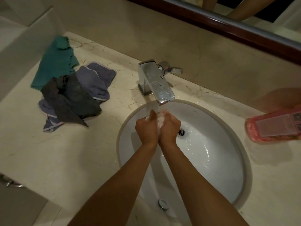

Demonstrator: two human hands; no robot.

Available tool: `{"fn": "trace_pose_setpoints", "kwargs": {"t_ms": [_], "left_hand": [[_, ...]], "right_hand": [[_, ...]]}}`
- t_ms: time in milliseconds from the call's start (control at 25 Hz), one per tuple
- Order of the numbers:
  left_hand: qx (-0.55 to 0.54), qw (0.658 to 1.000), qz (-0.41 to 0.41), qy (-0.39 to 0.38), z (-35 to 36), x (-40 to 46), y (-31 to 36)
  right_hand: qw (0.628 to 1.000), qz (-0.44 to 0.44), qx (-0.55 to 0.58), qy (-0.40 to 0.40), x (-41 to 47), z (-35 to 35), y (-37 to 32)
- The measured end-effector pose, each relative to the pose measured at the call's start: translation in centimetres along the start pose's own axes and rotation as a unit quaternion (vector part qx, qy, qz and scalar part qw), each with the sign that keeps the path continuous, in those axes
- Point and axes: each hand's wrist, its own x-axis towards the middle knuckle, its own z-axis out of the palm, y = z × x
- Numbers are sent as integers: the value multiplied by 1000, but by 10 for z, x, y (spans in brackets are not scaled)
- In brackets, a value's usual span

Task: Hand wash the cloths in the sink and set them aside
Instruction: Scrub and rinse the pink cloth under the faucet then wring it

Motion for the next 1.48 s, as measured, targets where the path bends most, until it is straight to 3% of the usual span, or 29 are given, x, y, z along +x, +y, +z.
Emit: {"fn": "trace_pose_setpoints", "kwargs": {"t_ms": [120,240,360,480,600,720,800,880,1000,1160,1320,1480], "left_hand": [[11,1000,29,6,-1,3,-3],[-6,998,63,14,-6,-1,-2],[-23,991,127,-40,-9,-6,-2],[-64,988,108,-87,-11,-7,-5],[-110,986,22,-126,-15,-4,-2],[-144,972,-97,-160,-20,0,13],[-90,969,-154,-172,-20,-1,26],[-19,972,-147,-182,-17,-1,31],[-6,982,-94,-166,-13,-5,30],[87,990,-31,-111,-14,-10,21],[169,981,-42,-87,-26,0,17],[76,978,-136,-140,-29,13,29]], "right_hand": [[998,62,16,-29,0,0,-5],[985,132,27,-110,-1,-8,-13],[954,228,44,-188,5,-20,-22],[929,278,73,-235,5,-26,-29],[947,221,54,-227,3,-26,-29],[981,100,7,-168,2,-21,-23],[992,38,-50,-114,0,-18,-22],[994,6,-73,-87,-4,-14,-22],[997,3,-57,-57,-6,-10,-19],[995,80,-49,-20,-3,-9,-17],[974,184,-8,-132,4,-25,-27],[964,75,-53,-249,6,-45,-27]]}}
